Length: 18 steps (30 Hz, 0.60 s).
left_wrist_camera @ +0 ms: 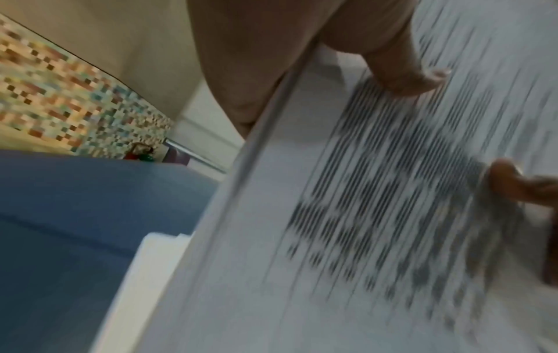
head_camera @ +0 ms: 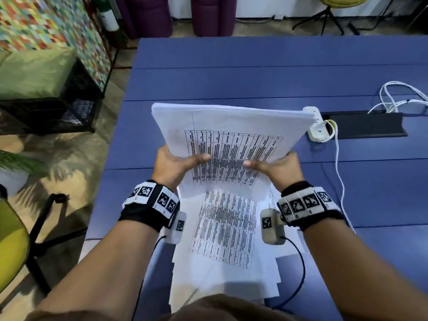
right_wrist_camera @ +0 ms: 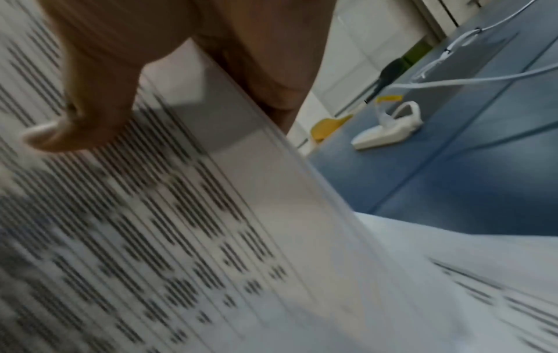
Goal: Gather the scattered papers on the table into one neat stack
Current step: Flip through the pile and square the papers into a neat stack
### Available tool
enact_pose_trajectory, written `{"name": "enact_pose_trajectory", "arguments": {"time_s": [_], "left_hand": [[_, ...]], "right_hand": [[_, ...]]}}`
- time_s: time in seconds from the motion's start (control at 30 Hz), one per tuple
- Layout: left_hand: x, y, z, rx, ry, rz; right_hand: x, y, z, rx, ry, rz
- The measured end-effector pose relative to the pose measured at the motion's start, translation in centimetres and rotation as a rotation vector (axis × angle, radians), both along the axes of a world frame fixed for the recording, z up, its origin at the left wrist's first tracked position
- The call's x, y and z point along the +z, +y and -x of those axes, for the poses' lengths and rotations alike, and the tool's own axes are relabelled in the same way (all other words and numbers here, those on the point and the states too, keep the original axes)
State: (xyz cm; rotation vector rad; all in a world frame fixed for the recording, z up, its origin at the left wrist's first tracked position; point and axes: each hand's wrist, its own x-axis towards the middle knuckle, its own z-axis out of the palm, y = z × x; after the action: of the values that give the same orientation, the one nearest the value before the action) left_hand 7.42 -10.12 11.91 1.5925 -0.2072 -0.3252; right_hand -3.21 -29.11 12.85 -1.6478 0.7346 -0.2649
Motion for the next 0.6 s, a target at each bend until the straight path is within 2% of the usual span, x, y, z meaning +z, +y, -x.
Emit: {"name": "enact_pose_trajectory", "arguments": {"time_s": [0.03, 0.1, 0.23, 0.33, 0.4, 0.47, 0.6], "left_hand": [[-0.7, 0.0, 0.0, 0.007, 0.050, -0.002], [-0.6, -0.5, 0.2, 0.086, 0.140, -0.019], [0.6, -1.1, -0.2, 0.129, 0.060, -0.002], [-0.1, -0.7, 0.3, 0.113, 0.042, -0.028], [-1.3, -0.4, 1.3, 0.085, 0.123, -0.067], [-2.5, -0.2, 2.2, 0.042, 0.205, -0.134], [-3.3, 0.3, 1.4, 0.048, 0.201, -0.199]], "right_hand": [[-0.4, -0.2, 0.0, 0.045, 0.103, -0.010], [-0.8, -0.4, -0.4, 0.013, 0.163, -0.044], [-0.7, -0.9, -0.7, -0.091, 0.123, -0.052], [-1.5, -0.8, 0.6, -0.044, 0.177, -0.057], [-2.6, -0.4, 1.5, 0.018, 0.232, -0.047], [-3.2, 0.0, 1.5, 0.001, 0.263, -0.038], [-2.5, 0.6, -0.1, -0.050, 0.152, -0.018]]}}
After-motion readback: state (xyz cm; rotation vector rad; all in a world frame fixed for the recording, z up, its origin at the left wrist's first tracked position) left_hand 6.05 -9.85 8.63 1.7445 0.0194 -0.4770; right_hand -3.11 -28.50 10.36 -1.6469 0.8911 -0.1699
